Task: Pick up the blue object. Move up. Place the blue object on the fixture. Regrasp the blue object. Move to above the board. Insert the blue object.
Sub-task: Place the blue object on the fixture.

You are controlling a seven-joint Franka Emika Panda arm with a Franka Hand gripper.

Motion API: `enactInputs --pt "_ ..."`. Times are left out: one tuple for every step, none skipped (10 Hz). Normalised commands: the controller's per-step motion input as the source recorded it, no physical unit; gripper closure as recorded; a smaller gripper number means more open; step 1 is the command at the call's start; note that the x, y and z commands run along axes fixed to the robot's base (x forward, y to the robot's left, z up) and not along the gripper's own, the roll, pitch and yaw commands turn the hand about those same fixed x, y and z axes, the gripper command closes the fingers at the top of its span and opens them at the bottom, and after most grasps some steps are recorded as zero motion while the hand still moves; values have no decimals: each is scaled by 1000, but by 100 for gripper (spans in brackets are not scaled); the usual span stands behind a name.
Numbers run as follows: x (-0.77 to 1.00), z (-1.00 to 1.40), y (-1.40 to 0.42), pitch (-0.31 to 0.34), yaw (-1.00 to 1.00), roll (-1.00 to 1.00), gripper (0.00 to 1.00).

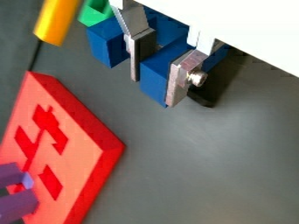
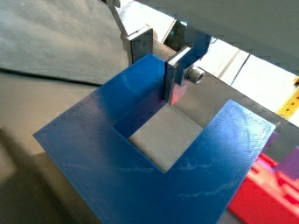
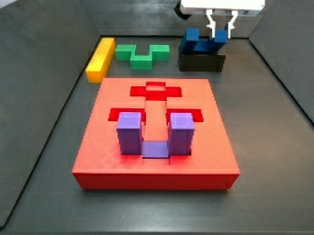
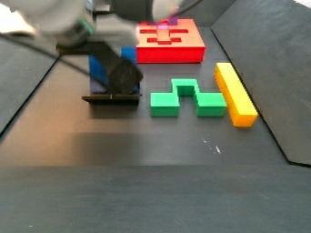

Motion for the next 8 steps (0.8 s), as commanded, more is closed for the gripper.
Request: enactInputs --pt "266 -94 214 -220 0 -529 100" --pt "103 -11 263 -314 0 -677 100" --pt "0 -23 134 -194 0 -377 100" --pt "-34 -97 9 -54 0 0 100" --pt "-6 -246 0 0 -31 303 100" --pt "0 -229 -126 100 -74 631 100" --pt "0 -251 -131 137 -94 703 100" --pt "0 -263 -114 134 -86 666 100"
